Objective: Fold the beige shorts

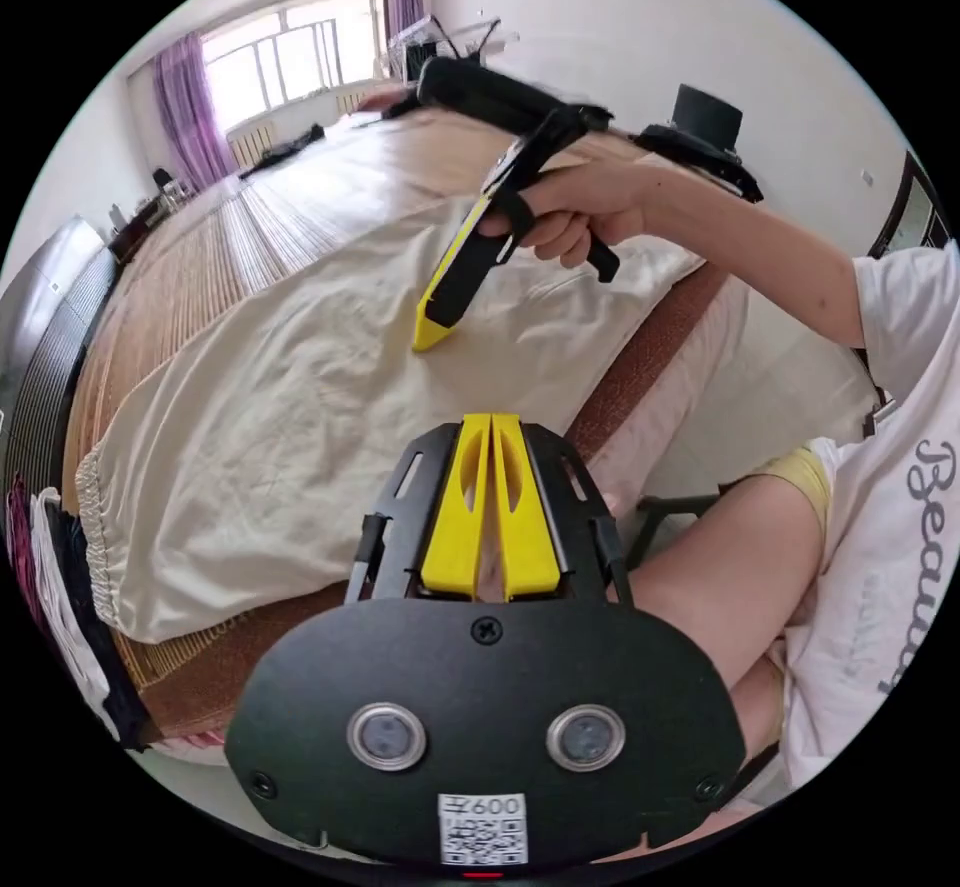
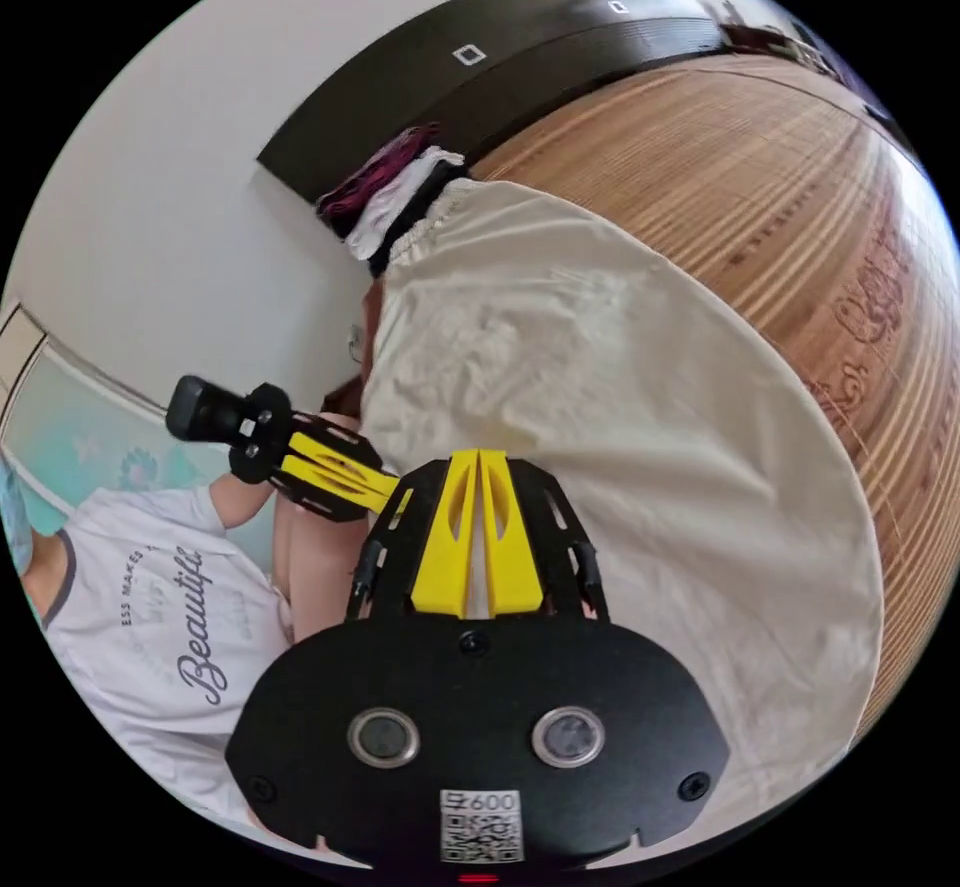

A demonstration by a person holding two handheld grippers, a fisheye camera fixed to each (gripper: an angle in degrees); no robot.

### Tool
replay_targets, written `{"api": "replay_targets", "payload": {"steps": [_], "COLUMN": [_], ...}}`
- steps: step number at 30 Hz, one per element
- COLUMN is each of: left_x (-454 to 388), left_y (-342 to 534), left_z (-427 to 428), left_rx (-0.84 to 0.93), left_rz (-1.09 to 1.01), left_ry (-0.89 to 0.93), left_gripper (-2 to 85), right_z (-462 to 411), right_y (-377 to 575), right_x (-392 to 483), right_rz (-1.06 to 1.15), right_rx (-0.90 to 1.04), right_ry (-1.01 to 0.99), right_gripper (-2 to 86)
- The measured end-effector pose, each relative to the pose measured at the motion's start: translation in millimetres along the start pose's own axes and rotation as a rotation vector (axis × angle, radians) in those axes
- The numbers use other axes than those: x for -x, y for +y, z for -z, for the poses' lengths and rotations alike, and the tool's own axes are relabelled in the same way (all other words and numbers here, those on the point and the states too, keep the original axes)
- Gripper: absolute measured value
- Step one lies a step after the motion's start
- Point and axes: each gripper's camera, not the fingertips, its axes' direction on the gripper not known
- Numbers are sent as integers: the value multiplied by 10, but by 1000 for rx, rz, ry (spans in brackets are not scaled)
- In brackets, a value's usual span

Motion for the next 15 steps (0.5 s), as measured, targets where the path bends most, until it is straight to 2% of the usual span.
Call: {"api": "replay_targets", "payload": {"steps": [4, 7, 9, 11, 13, 15], "left_x": [-253, -510, -723, -853, -933, -943], "left_y": [243, 370, 494, 581, 669, 778], "left_z": [-186, -329, -434, -504, -564, -622], "left_rx": [-15, -6, -7, -6, -7, -11], "left_rz": [-2, -30, -61, -80, -90, -80], "left_ry": [-31, -87, -143, -177, -194, -182], "left_gripper": [6, 6, 7, 7, 7, 8], "right_z": [411, 989, 1344, 1434, 1298, 825], "right_y": [-35, 130, 375, 549, 626, 665], "right_x": [-685, -1213, -1426, -1288, -1098, -999], "right_rz": [-96, -238, -332, -265, -113, 8], "right_rx": [-74, -262, -373, -410, -325, -103], "right_ry": [-9, 225, 277, 273, 167, -37], "right_gripper": [-8, -8, -8, -8, -8, -8]}}
